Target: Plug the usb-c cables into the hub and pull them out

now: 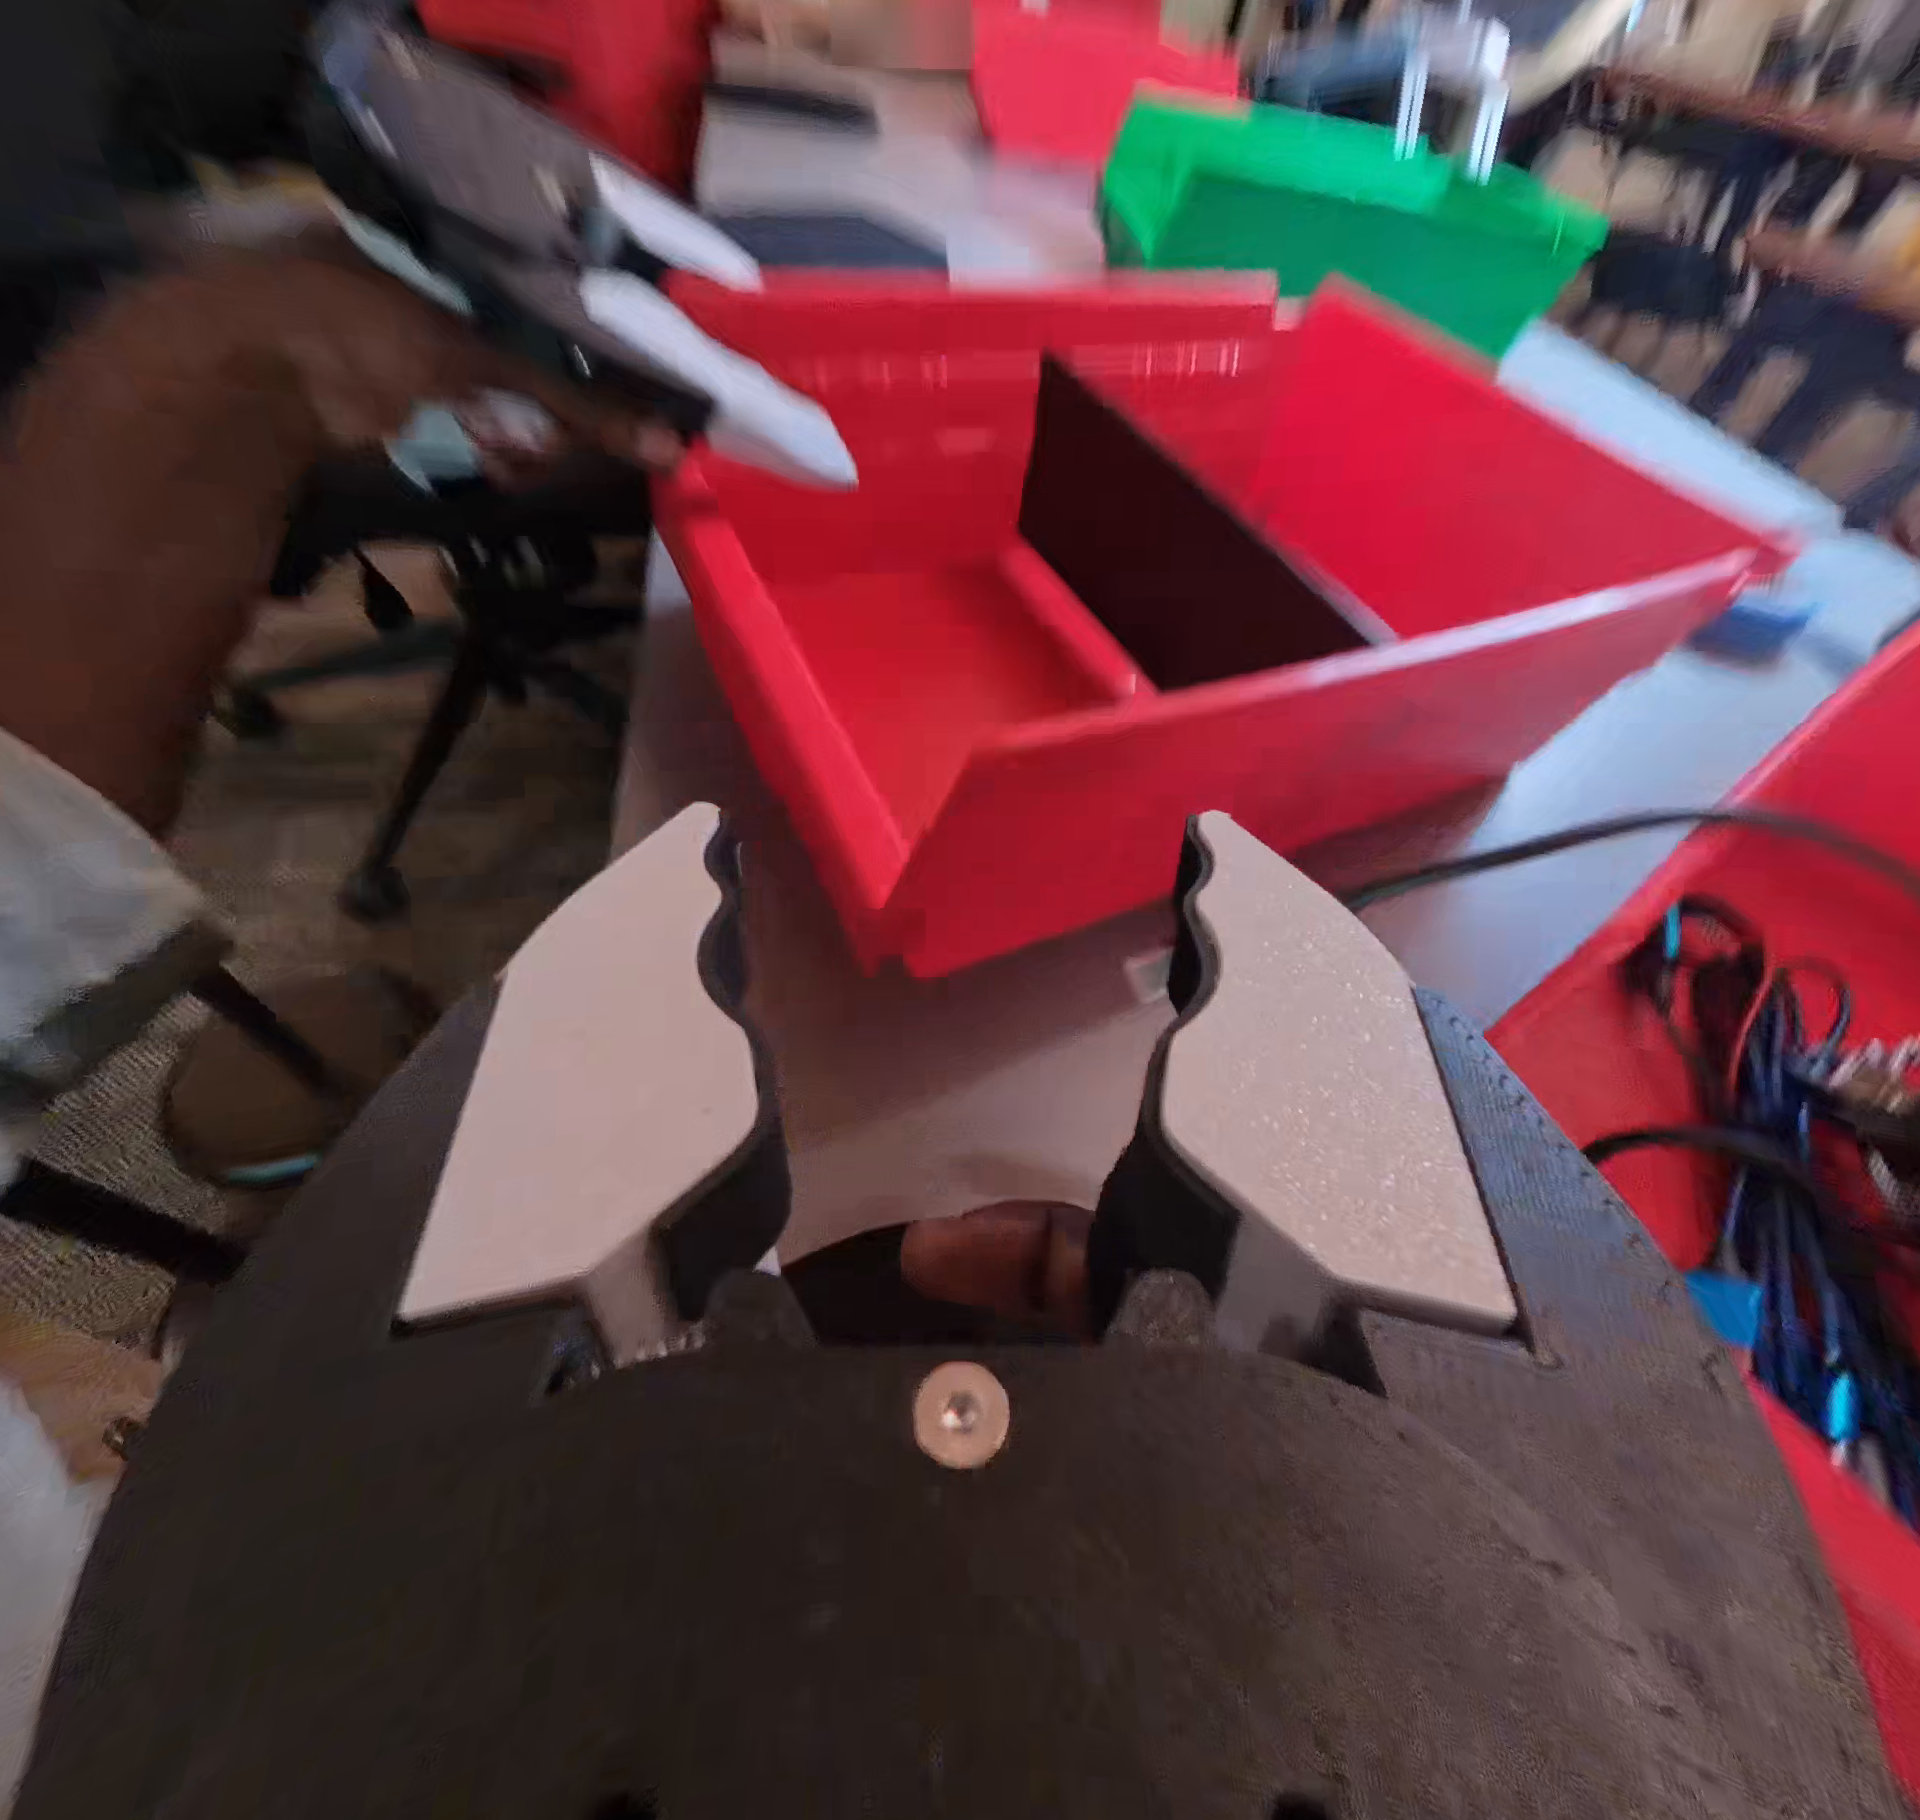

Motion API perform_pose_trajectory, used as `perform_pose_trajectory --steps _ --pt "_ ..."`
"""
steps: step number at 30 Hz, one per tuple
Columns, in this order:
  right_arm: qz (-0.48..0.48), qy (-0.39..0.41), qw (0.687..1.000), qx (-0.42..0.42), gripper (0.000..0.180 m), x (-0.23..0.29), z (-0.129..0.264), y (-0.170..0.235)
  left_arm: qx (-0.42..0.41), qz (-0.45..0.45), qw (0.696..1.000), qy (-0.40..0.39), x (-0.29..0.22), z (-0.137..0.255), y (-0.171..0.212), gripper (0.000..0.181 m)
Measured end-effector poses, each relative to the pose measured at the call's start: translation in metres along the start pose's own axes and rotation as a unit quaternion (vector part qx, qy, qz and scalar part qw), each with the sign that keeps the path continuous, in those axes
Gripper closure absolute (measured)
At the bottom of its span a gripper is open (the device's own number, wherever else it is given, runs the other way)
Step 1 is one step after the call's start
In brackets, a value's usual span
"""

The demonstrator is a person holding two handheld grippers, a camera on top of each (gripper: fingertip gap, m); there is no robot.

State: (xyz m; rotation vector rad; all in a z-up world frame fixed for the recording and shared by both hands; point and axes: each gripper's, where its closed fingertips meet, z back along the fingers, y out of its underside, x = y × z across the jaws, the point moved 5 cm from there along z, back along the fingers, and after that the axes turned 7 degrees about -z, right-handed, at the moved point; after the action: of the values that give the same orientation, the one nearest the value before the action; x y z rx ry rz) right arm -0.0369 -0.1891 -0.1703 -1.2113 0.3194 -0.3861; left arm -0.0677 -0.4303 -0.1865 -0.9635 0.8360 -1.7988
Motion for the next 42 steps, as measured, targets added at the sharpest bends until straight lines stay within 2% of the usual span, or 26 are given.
perform_pose_trajectory --steps 1,2,3,5,10,13,16,21,26,31,35,39,42 --pt "0.003 0.026 0.999 0.029 0.104 -0.001 -0.009 0.008 -0.015 0.003 1.000 0.012 -0.002 -0.001 -0.002 0.132" --pt "0.009 0.051 0.998 0.047 0.113 -0.003 -0.015 0.011 -0.033 0.001 0.999 0.023 -0.004 0.000 -0.004 0.145" --pt "0.010 0.069 0.997 0.045 0.120 -0.006 -0.018 0.007 -0.044 0.004 0.999 0.017 -0.003 0.000 -0.005 0.150" --pt "0.011 0.083 0.996 0.016 0.146 -0.009 -0.020 -0.005 -0.045 0.020 0.999 0.019 -0.002 0.002 -0.004 0.159" --pt "0.112 0.124 0.986 0.008 0.151 -0.014 -0.025 -0.015 -0.139 0.036 0.989 -0.025 0.006 0.029 -0.025 0.166" --pt "0.126 0.126 0.984 -0.031 0.153 -0.012 -0.015 -0.032 -0.179 0.026 0.982 -0.051 0.005 0.052 -0.042 0.166" --pt "0.204 0.166 0.961 -0.089 0.156 -0.009 0.007 -0.060 -0.244 0.016 0.965 -0.095 -0.001 0.077 -0.067 0.166" --pt "0.277 0.236 0.922 -0.136 0.157 -0.019 0.069 -0.104 -0.369 0.023 0.922 -0.117 -0.035 0.100 -0.119 0.167" --pt "0.331 0.341 0.870 -0.128 0.161 -0.043 0.155 -0.105 -0.432 0.024 0.900 -0.049 -0.103 0.084 -0.177 0.166" --pt "0.291 0.458 0.833 -0.112 0.163 -0.064 0.256 -0.066 -0.440 0.000 0.896 0.062 -0.205 0.058 -0.229 0.166" --pt "0.238 0.552 0.795 -0.085 0.166 -0.078 0.334 -0.024 -0.398 -0.017 0.901 0.171 -0.298 0.030 -0.257 0.164" --pt "0.168 0.595 0.785 -0.036 0.166 -0.092 0.391 0.016 -0.338 -0.024 0.906 0.255 -0.376 -0.003 -0.267 0.163" --pt "0.127 0.615 0.779 -0.001 0.167 -0.107 0.416 0.053 -0.297 -0.047 0.912 0.278 -0.423 -0.028 -0.263 0.163"
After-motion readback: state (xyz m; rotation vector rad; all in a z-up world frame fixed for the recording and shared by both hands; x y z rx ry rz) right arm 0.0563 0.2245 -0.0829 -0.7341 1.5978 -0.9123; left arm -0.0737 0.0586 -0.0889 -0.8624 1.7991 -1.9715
